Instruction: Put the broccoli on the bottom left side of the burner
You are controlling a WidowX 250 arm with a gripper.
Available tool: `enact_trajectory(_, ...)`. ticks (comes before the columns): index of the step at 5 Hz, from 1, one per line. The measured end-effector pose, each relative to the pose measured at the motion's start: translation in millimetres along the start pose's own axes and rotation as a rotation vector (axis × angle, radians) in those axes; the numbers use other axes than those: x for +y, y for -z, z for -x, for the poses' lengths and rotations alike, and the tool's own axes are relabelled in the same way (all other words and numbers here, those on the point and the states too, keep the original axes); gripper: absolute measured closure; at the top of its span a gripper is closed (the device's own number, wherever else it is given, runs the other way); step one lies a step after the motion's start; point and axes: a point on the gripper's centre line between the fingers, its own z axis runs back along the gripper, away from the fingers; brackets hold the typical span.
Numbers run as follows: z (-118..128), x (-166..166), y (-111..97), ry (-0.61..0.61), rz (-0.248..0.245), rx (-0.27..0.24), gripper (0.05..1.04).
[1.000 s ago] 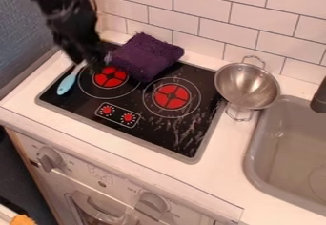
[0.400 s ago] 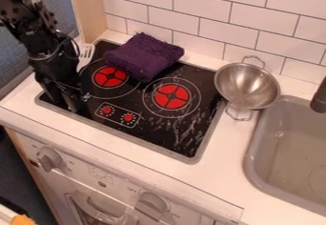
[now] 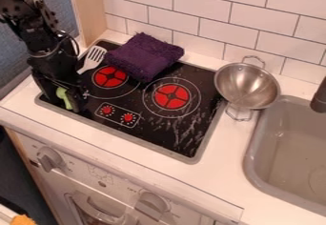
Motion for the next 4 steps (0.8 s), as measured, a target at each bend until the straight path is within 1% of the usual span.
enact_trajectory(1,2,-1,1,-0.006,-0.013,0.025,0.083)
enact_trajectory(2,-1,-3,-5,0.003,0.003,0.021,0.083)
enact_trajectory(3,-12,-2,-39,-0.003,-0.016,-0.068,0.083)
enact_trajectory(4,-13,-3,-72,-0.045,-0.018,-0.124,0.083)
